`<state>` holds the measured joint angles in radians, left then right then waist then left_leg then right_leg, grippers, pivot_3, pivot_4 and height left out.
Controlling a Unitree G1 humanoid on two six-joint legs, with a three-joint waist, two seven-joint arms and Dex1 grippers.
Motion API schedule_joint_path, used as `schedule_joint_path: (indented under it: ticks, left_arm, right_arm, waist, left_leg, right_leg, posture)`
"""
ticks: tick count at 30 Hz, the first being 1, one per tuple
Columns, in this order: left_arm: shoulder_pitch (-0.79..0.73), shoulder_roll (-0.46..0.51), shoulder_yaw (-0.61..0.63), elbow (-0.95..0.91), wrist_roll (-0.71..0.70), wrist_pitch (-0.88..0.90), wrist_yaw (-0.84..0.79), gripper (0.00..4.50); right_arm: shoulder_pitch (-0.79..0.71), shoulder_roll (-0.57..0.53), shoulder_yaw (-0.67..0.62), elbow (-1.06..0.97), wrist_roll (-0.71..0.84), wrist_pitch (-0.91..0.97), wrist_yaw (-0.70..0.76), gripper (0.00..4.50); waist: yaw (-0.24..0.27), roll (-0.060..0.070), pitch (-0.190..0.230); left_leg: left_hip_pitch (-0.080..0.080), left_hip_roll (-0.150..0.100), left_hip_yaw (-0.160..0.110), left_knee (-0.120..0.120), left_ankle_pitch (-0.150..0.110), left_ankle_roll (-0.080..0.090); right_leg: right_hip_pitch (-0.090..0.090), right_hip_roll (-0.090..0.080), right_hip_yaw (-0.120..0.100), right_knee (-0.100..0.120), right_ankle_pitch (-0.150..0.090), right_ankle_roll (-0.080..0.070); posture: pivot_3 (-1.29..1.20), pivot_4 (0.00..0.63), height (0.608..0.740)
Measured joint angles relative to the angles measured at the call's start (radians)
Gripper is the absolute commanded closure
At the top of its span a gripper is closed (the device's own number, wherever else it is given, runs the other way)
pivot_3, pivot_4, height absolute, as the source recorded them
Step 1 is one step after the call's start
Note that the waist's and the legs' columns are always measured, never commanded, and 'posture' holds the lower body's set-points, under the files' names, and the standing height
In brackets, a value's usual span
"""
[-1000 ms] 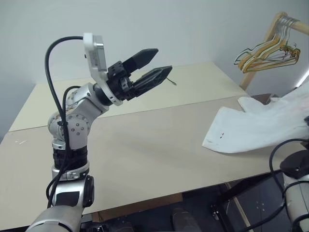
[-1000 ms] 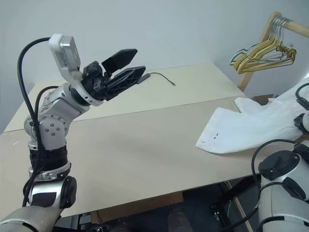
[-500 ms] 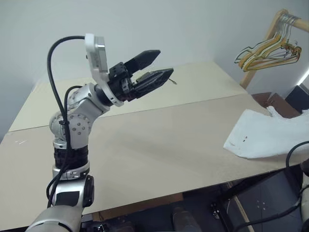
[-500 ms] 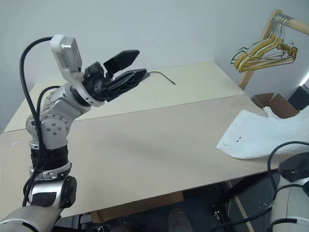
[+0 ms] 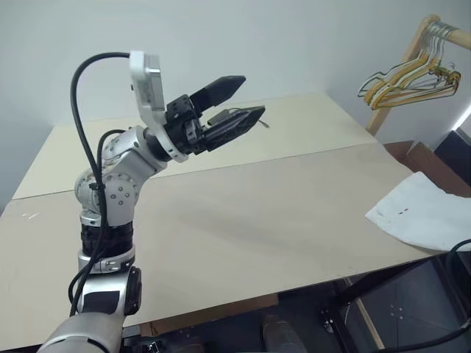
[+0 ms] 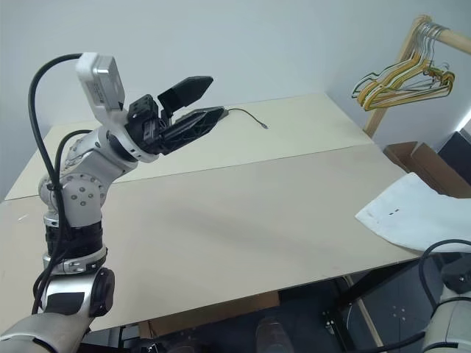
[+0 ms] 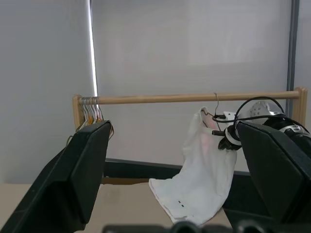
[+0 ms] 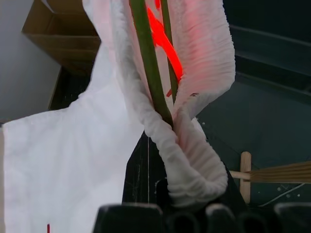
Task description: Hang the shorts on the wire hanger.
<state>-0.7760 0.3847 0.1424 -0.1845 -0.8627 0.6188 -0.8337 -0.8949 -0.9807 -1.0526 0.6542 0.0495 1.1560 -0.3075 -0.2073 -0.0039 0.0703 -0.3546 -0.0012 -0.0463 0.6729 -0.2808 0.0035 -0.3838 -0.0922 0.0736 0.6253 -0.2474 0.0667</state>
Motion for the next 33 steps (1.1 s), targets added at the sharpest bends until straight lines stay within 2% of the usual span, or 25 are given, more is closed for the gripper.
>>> schedule_joint_path:
  ticks: [4, 10, 17, 22, 25, 33]
  left_arm:
    - [0.0, 0.003, -0.004, 0.0, 0.0, -0.001, -0.003, 0.02]
    - [0.0, 0.006, -0.006, 0.0, 0.0, -0.004, -0.008, 0.0]
    - [0.0, 0.006, -0.009, 0.0, 0.001, -0.007, -0.014, 0.0]
    - [0.0, 0.006, -0.008, 0.001, 0.002, -0.007, -0.02, 0.0]
    - [0.0, 0.009, -0.008, 0.0, 0.002, -0.007, -0.021, 0.0]
    - [-0.005, 0.016, -0.011, 0.002, 0.006, -0.007, -0.023, 0.0]
  right_arm:
    - [0.024, 0.0, 0.0, 0.005, 0.023, -0.028, -0.006, 4.5]
    - [0.059, 0.0, 0.005, 0.043, 0.053, -0.056, -0.006, 2.64]
    - [0.072, -0.007, 0.024, 0.065, 0.083, -0.08, 0.0, 0.13]
    - [0.091, -0.007, 0.054, 0.048, 0.092, -0.098, 0.002, 0.02]
    - [0.143, 0.016, 0.105, -0.061, 0.089, -0.16, 0.016, 0.02]
    - [0.379, 0.144, 0.306, -0.596, -0.013, -0.674, 0.042, 0.02]
  waist:
    - [0.001, -0.002, 0.001]
    - [0.001, -0.003, 0.001]
    - [-0.004, -0.002, 0.0]
    - [-0.003, -0.002, 0.0]
    - [-0.003, -0.001, 0.0]
    - [-0.008, 0.003, -0.003]
  left_leg:
    - [0.0, 0.0, -0.001, 0.0, 0.0, 0.0]
    - [0.0, 0.0, 0.0, 0.0, 0.0, 0.0]
    - [0.0, 0.0, 0.001, 0.0, 0.0, 0.0]
    - [0.0, 0.0, 0.001, 0.0, 0.0, 0.0]
    - [0.0, 0.0, 0.001, 0.0, 0.0, 0.0]
    - [0.001, 0.0, 0.001, 0.001, 0.0, -0.001]
  right_leg:
    - [0.0, 0.0, 0.0, -0.001, 0.0, 0.0]
    - [0.0, 0.0, 0.0, -0.001, 0.0, 0.0]
    - [0.0, 0.0, 0.001, -0.001, 0.0, 0.0]
    - [0.0, 0.0, 0.001, -0.001, 0.0, 0.001]
    - [0.0, 0.0, 0.001, -0.001, 0.0, 0.001]
    - [0.0, 0.0, 0.003, 0.003, -0.003, 0.009]
  posture:
    - [-0.2, 0.047, 0.74]
    - [-0.2, 0.044, 0.74]
    - [-0.21, 0.033, 0.74]
    - [-0.21, 0.029, 0.74]
    - [-0.2, 0.03, 0.74]
    - [-0.2, 0.03, 0.74]
